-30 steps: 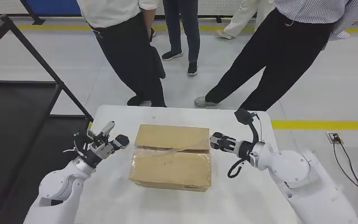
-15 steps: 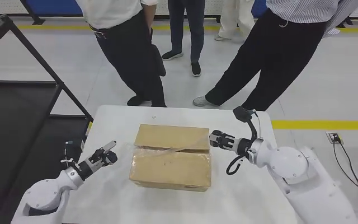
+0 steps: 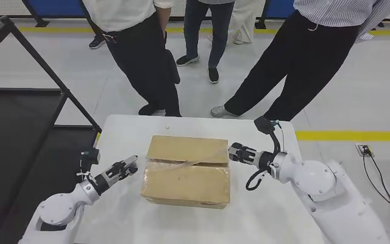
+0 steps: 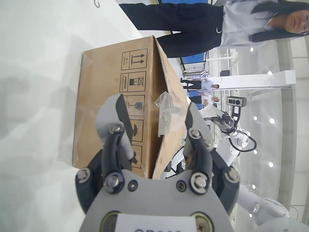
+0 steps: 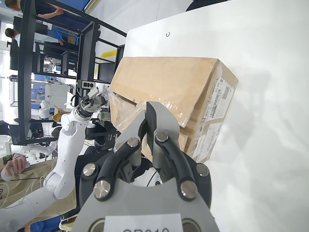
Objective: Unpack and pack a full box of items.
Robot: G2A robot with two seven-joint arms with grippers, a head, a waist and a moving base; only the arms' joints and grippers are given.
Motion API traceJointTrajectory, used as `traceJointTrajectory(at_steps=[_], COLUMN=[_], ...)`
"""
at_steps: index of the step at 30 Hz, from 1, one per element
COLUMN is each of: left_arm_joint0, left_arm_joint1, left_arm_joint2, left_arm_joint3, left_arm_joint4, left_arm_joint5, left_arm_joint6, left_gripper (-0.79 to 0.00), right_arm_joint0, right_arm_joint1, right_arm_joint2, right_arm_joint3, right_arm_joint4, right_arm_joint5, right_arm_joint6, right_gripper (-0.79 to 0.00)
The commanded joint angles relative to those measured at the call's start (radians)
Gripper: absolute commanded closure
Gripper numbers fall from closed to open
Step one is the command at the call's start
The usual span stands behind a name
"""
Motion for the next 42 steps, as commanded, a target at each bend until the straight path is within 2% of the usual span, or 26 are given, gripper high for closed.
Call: traceJointTrajectory(at_steps=[1,17,29,42], left_arm_joint0=[-0.001,0.045,0.068,0.061], left_arm_joint1=[0.001,0.004,0.005,0.006], left_arm_joint2=[0.001,-0.052,-0.055,-0.029], left_arm_joint3=[0.001,-0.066,-0.096,-0.098], left_arm_joint4=[-0.002,-0.189,-0.205,-0.182], left_arm_joint5=[0.000,-0.008,-0.003,0.025], left_arm_joint6=[0.002,-0.009,0.008,0.028], left_gripper=[0.000,0.000,0.000,0.000], right_arm_joint0=[-0.001,-0.003,0.033,0.026], right_arm_joint1=[0.000,0.004,0.010,0.004], right_arm_joint2=[0.002,0.052,0.057,0.026], right_arm_joint3=[0.001,0.017,0.124,0.187], right_arm_joint4=[-0.002,-0.023,-0.038,-0.048], right_arm_joint5=[0.003,0.016,0.018,0.020], right_arm_joint6=[0.003,0.039,0.165,0.149], right_gripper=[0.000,0.000,0.000,0.000])
